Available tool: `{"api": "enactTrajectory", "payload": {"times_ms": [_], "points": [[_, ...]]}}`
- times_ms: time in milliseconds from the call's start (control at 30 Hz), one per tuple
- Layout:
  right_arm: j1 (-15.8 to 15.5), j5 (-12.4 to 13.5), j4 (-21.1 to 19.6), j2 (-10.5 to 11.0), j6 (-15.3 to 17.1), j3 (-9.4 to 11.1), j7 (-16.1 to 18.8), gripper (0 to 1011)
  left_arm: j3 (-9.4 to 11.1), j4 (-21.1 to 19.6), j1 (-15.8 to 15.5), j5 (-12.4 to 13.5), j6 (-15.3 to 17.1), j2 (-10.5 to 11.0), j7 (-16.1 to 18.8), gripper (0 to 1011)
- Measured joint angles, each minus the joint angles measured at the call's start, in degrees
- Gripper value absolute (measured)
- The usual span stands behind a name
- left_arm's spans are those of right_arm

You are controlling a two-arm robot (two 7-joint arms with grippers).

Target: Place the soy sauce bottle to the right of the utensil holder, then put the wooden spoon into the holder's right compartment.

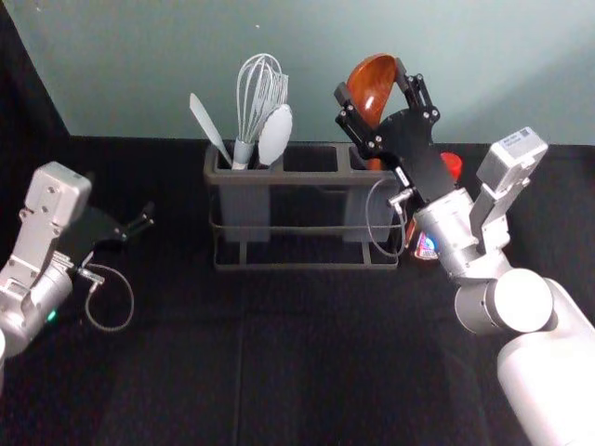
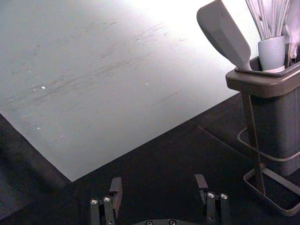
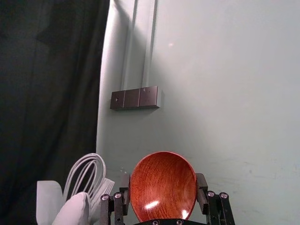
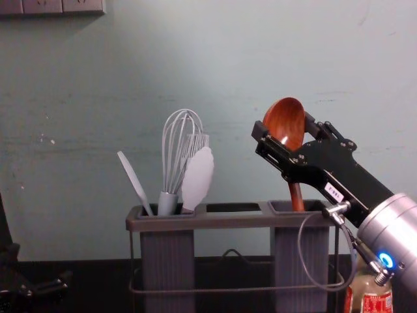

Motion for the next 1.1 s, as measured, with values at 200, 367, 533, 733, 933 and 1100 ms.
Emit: {"api": "enactTrajectory", "payload": {"times_ms": [200,367,533,733,933,1100], "points": [[-0.35,-0.03,-0.18,0.00,0.00,0.21,-0.13,839,0.00,0.00,0.00,0.00,0.00,0.00,0.00,1011],[-0.46,0.09,-0.17,-0.02,-0.02,0.37,-0.12,839,0.00,0.00,0.00,0.00,0.00,0.00,0.00,1011],[-0.47,0.52,0.02,-0.18,-0.28,0.53,-0.07,895,0.00,0.00,0.00,0.00,0.00,0.00,0.00,1011],[-0.24,0.94,0.53,-0.46,-0.75,0.66,0.27,1003,0.00,0.00,0.00,0.00,0.00,0.00,0.00,1011],[-1.00,1.03,-1.46,-0.44,-0.92,0.85,0.32,1002,0.00,0.00,0.00,0.00,0.00,0.00,0.00,1011],[-2.18,1.01,-4.88,-0.01,-0.74,1.13,0.16,1002,0.00,0.00,0.00,0.00,0.00,0.00,0.00,1011]]}}
